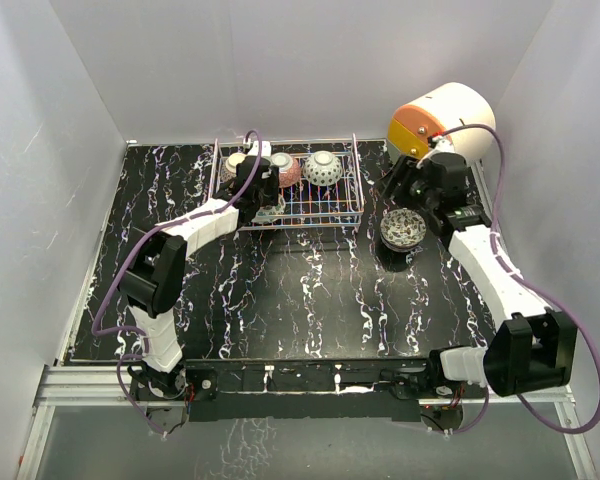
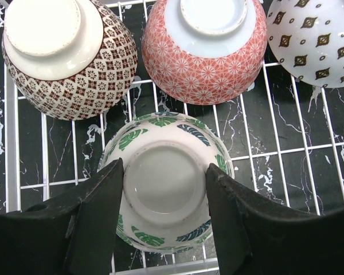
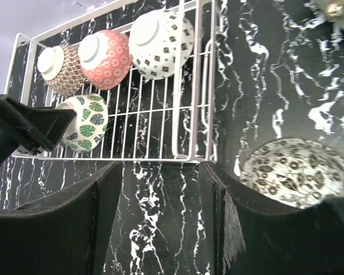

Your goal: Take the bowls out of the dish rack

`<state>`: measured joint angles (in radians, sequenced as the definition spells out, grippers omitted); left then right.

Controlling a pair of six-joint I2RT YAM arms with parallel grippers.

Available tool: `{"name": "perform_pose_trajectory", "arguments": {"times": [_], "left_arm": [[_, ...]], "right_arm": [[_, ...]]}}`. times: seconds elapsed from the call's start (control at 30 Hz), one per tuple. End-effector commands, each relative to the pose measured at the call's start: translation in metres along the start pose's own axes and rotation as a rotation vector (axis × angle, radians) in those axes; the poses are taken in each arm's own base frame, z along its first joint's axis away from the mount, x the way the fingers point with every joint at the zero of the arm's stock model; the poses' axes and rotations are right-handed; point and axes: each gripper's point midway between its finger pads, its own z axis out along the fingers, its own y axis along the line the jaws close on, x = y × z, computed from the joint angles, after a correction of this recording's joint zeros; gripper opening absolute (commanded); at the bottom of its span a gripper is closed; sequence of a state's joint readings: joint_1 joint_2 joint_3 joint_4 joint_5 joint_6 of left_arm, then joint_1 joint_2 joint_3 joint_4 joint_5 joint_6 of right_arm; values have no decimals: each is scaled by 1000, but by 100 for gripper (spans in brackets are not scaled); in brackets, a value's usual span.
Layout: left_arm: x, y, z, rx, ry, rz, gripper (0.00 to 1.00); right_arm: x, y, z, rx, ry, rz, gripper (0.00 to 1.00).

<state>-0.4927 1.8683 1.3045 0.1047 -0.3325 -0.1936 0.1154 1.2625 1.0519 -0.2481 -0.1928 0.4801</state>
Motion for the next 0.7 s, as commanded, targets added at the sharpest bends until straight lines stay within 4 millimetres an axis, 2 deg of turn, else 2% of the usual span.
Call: {"name": "perform_pose_trajectory", "arguments": {"times": [0.0,0.27,0.57,0.67], "left_arm": [[-57,-2,-25,21,-122,-33,8],[-71,-5,-26,28,-142,-31,7],[-85,-3,-36,31,-173,-41,7],[-89,-7,-40,52,-178,-51,7]], "right_arm": [[-23,44,12,-80,-67,-23,59],[3,94,49,-153,10,-52,59],[32,123,83,-223,96,-39,60],[39,137,92,-297,127,-2,65]]}}
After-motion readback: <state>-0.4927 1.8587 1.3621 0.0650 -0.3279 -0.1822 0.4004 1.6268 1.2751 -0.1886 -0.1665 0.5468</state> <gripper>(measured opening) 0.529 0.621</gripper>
